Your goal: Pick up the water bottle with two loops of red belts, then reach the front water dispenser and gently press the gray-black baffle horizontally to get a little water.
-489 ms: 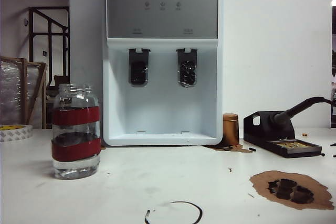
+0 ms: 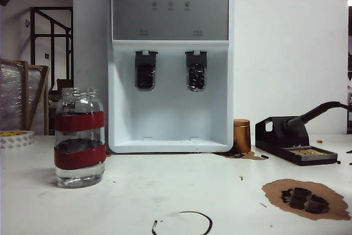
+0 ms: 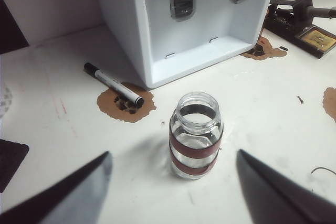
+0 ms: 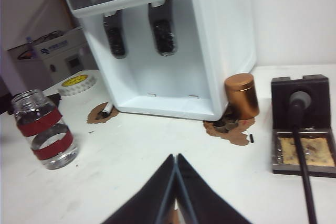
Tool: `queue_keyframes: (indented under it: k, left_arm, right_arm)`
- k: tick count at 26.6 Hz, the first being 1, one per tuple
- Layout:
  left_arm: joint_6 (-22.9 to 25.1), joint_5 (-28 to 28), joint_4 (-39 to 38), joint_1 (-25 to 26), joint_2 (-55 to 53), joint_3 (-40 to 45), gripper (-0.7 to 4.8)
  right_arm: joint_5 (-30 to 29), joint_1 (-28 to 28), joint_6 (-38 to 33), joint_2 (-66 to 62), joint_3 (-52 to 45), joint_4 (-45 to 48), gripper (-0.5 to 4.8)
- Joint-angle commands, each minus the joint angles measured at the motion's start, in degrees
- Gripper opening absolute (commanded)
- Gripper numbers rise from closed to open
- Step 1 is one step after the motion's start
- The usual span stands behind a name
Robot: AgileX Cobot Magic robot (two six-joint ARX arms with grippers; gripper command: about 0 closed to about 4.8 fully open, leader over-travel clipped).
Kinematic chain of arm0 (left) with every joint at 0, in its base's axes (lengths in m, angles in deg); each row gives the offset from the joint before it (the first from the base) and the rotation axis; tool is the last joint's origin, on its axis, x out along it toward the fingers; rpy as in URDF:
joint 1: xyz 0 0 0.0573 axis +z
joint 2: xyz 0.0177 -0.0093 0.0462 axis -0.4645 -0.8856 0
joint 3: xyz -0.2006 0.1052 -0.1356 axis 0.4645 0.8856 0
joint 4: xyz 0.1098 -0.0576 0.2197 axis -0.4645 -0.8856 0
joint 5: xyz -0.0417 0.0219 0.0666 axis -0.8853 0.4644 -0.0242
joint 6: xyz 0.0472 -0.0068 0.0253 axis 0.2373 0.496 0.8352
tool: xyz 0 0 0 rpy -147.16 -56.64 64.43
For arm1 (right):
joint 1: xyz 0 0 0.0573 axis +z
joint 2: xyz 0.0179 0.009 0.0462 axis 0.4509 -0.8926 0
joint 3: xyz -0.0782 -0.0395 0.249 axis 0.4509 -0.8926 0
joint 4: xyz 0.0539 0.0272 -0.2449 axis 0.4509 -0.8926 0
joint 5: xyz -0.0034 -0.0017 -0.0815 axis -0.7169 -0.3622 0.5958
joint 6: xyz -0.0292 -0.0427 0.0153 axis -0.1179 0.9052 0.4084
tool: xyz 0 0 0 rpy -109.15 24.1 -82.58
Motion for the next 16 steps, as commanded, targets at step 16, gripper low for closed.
queue_keyframes:
  k: [16]
  left_arm:
    - [2.5,1.4,-3.5,0.0,-0.1,-0.2,3.75]
  right_arm:
    - [3.3,6.8,-13.6,-0.1,2.6,18.9,2.00]
